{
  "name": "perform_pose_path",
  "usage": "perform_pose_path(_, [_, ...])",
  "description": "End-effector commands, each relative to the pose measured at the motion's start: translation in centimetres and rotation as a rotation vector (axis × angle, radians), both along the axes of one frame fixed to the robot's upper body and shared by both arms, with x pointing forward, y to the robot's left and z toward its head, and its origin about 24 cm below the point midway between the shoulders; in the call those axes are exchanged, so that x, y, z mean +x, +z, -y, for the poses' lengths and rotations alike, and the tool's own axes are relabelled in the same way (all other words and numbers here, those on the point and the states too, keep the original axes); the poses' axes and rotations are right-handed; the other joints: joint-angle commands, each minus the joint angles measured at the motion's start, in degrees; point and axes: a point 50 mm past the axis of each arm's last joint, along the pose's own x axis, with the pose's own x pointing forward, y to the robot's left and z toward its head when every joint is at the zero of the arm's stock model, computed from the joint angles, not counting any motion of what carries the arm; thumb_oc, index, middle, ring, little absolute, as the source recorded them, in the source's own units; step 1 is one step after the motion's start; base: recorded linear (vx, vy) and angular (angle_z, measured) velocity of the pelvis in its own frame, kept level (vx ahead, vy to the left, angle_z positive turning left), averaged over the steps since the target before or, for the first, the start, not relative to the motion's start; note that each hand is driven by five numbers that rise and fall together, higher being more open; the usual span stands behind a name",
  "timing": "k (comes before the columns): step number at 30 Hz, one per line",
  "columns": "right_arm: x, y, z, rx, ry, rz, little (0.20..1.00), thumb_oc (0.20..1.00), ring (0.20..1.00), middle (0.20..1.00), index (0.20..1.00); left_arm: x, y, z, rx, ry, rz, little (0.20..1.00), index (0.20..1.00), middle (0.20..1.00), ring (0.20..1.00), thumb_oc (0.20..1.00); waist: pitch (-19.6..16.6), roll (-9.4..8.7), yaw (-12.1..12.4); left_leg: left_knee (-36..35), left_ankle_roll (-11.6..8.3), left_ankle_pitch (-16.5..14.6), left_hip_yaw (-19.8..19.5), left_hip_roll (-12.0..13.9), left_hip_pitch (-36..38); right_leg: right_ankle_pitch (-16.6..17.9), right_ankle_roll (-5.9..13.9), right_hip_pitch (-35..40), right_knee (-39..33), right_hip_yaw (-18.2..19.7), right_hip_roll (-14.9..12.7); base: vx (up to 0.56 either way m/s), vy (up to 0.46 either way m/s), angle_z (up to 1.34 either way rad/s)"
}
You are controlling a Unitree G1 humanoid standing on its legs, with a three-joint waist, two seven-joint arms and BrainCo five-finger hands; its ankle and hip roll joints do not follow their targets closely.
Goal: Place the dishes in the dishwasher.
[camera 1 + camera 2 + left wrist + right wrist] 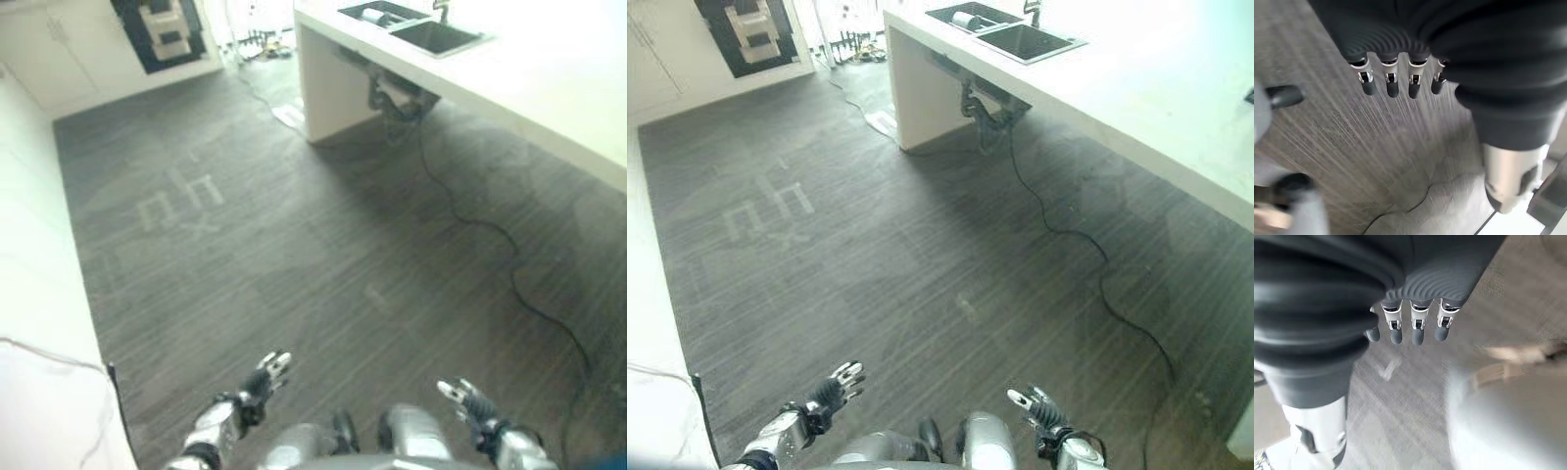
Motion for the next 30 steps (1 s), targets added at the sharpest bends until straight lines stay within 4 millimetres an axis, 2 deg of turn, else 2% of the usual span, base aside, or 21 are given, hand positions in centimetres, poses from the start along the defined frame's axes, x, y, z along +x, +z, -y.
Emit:
perform_pose_path(1, [3.2, 2.0, 0.1, -0.017, 0.031, 0.146, 1.0, 1.0, 1.0, 1.0, 1.0, 1.7, 1.4, -0.9, -0.001, 0.041, 0.095, 1.0, 1.0, 1.0, 1.0, 1.0, 2.73, -0.97, -1.03, -3.82, -8.44, -0.2, -9.53, 4.57, 2.2, 8.26, -1.05, 12.01, -34.72, -1.67, 3.47, 0.47, -0.124, 1.12])
perform_pose_path(2, [3.2, 2.1, 0.2, -0.017, 0.034, 0.15, 1.0, 1.0, 1.0, 1.0, 1.0, 1.9, 1.5, -0.9, 0.004, 0.04, 0.099, 1.0, 1.0, 1.0, 1.0, 1.0, 3.17, -1.24, -1.91, -3.77, -8.42, -1.35, -10.52, 4.28, 3.36, 9.1, -1.07, 10.83, -38.13, -1.36, 3.03, 0.63, -0.174, 1.21])
perform_pose_path(3, [3.0, 2.1, 0.5, -0.023, 0.036, 0.144, 1.0, 1.0, 1.0, 1.0, 1.0, 1.8, 1.4, -0.8, 0.003, 0.037, 0.092, 1.0, 1.0, 1.0, 1.0, 1.0, 3.23, -1.85, -3.06, -3.47, -8.21, -4.21, -12.07, 3.49, 5.83, 12.52, 0.08, 8.16, -43.31, -0.68, 1.66, 0.57, -0.125, 1.25])
perform_pose_path(4, [2.7, 1.9, 0.6, -0.028, 0.035, 0.138, 1.0, 1.0, 1.0, 1.0, 1.0, 1.5, 1.2, -0.7, 0.001, 0.033, 0.082, 1.0, 1.0, 1.0, 1.0, 1.0, 3.15, -1.82, -3.57, -2.87, -8.05, -5.97, -12.78, 3.27, 7.05, 14.0, 0.6, 6.6, -42.98, -0.31, 1.2, 0.55, -0.117, 0.81])
perform_pose_path(8, [2.5, 1.8, 1.0, -0.036, 0.01, 0.117, 1.0, 1.0, 1.0, 1.0, 1.0, 1.3, 0.8, 0.5, -0.007, -0.003, 0.065, 1.0, 1.0, 1.0, 1.0, 1.0, 1.49, -1.57, -4.21, 1.51, -9.48, -7.69, -13.74, 3.48, 8.14, 9.13, -2.41, 9.86, -43.05, 0.38, 3.28, 0.4, -0.137, 0.38])
perform_pose_path(9, [2.5, 1.7, 1.1, -0.048, 0.018, 0.104, 1.0, 1.0, 1.0, 1.0, 1.0, 1.3, 0.7, 0.9, -0.009, -0.015, 0.061, 1.0, 1.0, 1.0, 1.0, 1.0, 1.01, -1.69, -4.52, 6.48, -10.38, -8.19, -12.9, 4.09, 8.45, 7.28, -3.74, 12.09, -43.55, 0.56, 3.89, 0.42, -0.188, 0.08])
perform_pose_path(10, [2.4, 1.7, 1.1, -0.06, 0.028, 0.096, 1.0, 1.0, 1.0, 1.0, 1.0, 1.4, 0.7, 1.1, -0.012, -0.013, 0.062, 1.0, 1.0, 1.0, 1.0, 1.0, 0.53, -1.69, -4.79, 10.42, -11.91, -6.25, -12.72, 4.7, 8.59, 6.7, -4.62, 13.27, -44.27, 0.18, 4.23, 0.34, -0.181, 0.42])
perform_pose_path(12, [2.4, 1.8, 1.4, -0.079, 0.046, 0.092, 1.0, 1.0, 1.0, 1.0, 1.0, 1.3, 0.7, 1.3, -0.035, 0.001, 0.074, 1.0, 1.0, 1.0, 1.0, 1.0, 0.38, -1.82, -4.46, 20.03, -14.72, -0.49, -13.14, 5.43, 6.24, 5.64, -6.22, 15.61, -45.64, -0.33, 4.62, 0.25, -0.169, 0.17])
perform_pose_path(13, [2.3, 1.8, 1.6, -0.092, 0.054, 0.086, 1.0, 1.0, 1.0, 1.0, 1.0, 1.2, 0.7, 1.3, -0.044, 0.003, 0.077, 1.0, 1.0, 1.0, 1.0, 1.0, 0.48, -2.95, -3.51, 30.37, -15.53, 2.07, -13.45, 5.14, 1.39, 5.2, -7.21, 18.06, -47.06, -0.02, 4.3, 0.3, -0.211, -0.17])
perform_pose_path(14, [2.1, 1.8, 1.9, -0.093, 0.048, 0.084, 1.0, 1.0, 1.0, 1.0, 1.0, 1.1, 0.8, 1.3, -0.044, -0.005, 0.08, 1.0, 1.0, 1.0, 1.0, 1.0, 0.88, -3.74, -2.48, 36.48, -15.42, 2.54, -12.7, 6.21, -3.87, 4.76, -7.7, 20.34, -48.22, -0.03, 4.12, 0.29, -0.185, -0.33])
perform_pose_path(15, [2.1, 1.9, 2.0, -0.09, 0.044, 0.089, 1.0, 1.0, 1.0, 1.0, 1.0, 1.2, 0.8, 1.3, -0.04, -0.017, 0.083, 1.0, 1.0, 1.0, 1.0, 1.0, 1.24, -4.09, -1.93, 36.19, -14.71, 1.69, -11.52, 7.15, -6.42, 4.31, -7.72, 21.84, -48.94, 0.27, 4.18, 0.26, -0.093, -0.33])
perform_pose_path(17, [2.3, 2.1, 2.1, -0.087, 0.048, 0.101, 1.0, 1.0, 1.0, 1.0, 1.0, 1.1, 0.9, 1.1, -0.023, -0.053, 0.092, 1.0, 1.0, 1.0, 1.0, 1.0, 1.78, -4.33, -1.18, 28.19, -13.39, -0.36, -8.78, 9.13, -7.92, 3.56, -7.28, 24.1, -50.34, 1.22, 4.6, 0.25, 0.05, -0.61])
perform_pose_path(18, [2.4, 2.2, 2.2, -0.089, 0.048, 0.104, 1.0, 1.0, 1.0, 1.0, 1.0, 1.1, 0.9, 1.0, -0.017, -0.061, 0.094, 1.0, 1.0, 1.0, 1.0, 1.0, 2.15, -4.26, -0.99, 24.15, -13.41, -0.54, -8.18, 10.1, -7.57, 3.36, -7.01, 24.99, -50.95, 1.53, 4.75, 0.28, 0.177, -0.7])
perform_pose_path(19, [2.4, 2.2, 2.2, -0.09, 0.047, 0.104, 1.0, 1.0, 1.0, 1.0, 1.0, 0.9, 0.8, 1.0, -0.017, -0.061, 0.092, 1.0, 1.0, 1.0, 1.0, 1.0, 2.15, -3.98, -0.71, 17.21, -13.84, 0.46, -8.49, 10.67, -7.49, 3.18, -6.55, 25.82, -51.84, 2.01, 5.0, 0.41, 0.316, -0.68])
perform_pose_path(20, [2.3, 2.0, 2.3, -0.091, 0.04, 0.101, 1.0, 1.0, 1.0, 1.0, 1.0, 0.6, 0.5, 0.9, -0.024, -0.058, 0.082, 1.0, 1.0, 1.0, 1.0, 1.0, 2.44, -3.36, 0.15, 7.3, -15.79, 3.74, -9.7, 12.44, -8.54, 2.56, -5.71, 28.22, -53.76, 3.12, 5.46, 0.45, 0.336, -0.62])
perform_pose_path(22, [2.0, 2.0, 2.5, -0.092, 0.026, 0.101, 1.0, 1.0, 1.0, 1.0, 1.0, 0.2, 0.4, 0.9, -0.024, -0.072, 0.078, 1.0, 1.0, 1.0, 1.0, 1.0, 2.92, -3.05, 1.03, 3.17, -17.52, 7.72, -10.45, 14.84, -11.23, 2.14, -5.27, 30.65, -55.61, 3.66, 5.32, 0.43, 0.327, -0.63])
perform_pose_path(23, [1.9, 2.0, 2.7, -0.093, 0.019, 0.103, 1.0, 1.0, 1.0, 1.0, 1.0, 0.0, 0.3, 0.9, -0.024, -0.079, 0.075, 1.0, 1.0, 1.0, 1.0, 1.0, 2.95, -2.88, 1.28, 2.98, -17.58, 8.25, -9.66, 15.92, -12.08, 1.72, -4.77, 31.61, -55.95, 3.16, 4.43, 0.38, 0.37, -0.49])
perform_pose_path(25, [1.7, 1.9, 2.8, -0.088, 0.002, 0.098, 1.0, 1.0, 1.0, 1.0, 1.0, -0.3, 0.1, 0.9, -0.016, -0.082, 0.061, 1.0, 1.0, 1.0, 1.0, 1.0, 2.33, -2.69, 1.51, 2.16, -16.95, 7.59, -8.71, 15.48, -11.3, 1.03, -3.66, 32.21, -55.53, 2.5, 3.04, 0.37, 0.41, -0.6])
perform_pose_path(26, [1.2, 1.6, 2.7, -0.064, -0.014, 0.086, 1.0, 1.0, 1.0, 1.0, 1.0, -0.2, 0.1, 0.6, 0.009, -0.107, 0.046, 1.0, 1.0, 1.0, 1.0, 1.0, 1.46, -2.24, 1.66, -0.3, -15.77, 6.39, -9.38, 13.88, -8.78, 0.17, -2.72, 31.44, -52.93, 1.29, 1.88, 0.32, 0.351, -0.7])
perform_pose_path(29, [0.8, 1.3, 2.4, -0.064, -0.011, 0.075, 1.0, 1.0, 1.0, 1.0, 1.0, 0.1, 0.2, 0.4, 0.026, -0.114, 0.042, 1.0, 1.0, 1.0, 1.0, 1.0, 0.87, -1.64, 1.5, -2.36, -14.64, 5.66, -9.53, 12.24, -6.22, -0.61, -2.41, 30.17, -49.56, 0.68, 1.29, 0.27, 0.308, -0.07])
perform_pose_path(30, [0.7, 1.2, 2.1, -0.055, -0.022, 0.073, 1.0, 1.0, 1.0, 1.0, 1.0, 0.4, 0.3, 0.1, 0.035, -0.116, 0.045, 1.0, 1.0, 1.0, 1.0, 1.0, 0.55, -1.34, 1.36, -3.07, -13.51, 5.02, -9.38, 11.15, -5.32, -0.61, -2.18, 28.96, -46.23, 0.9, 1.14, 0.15, 0.282, 0.27])
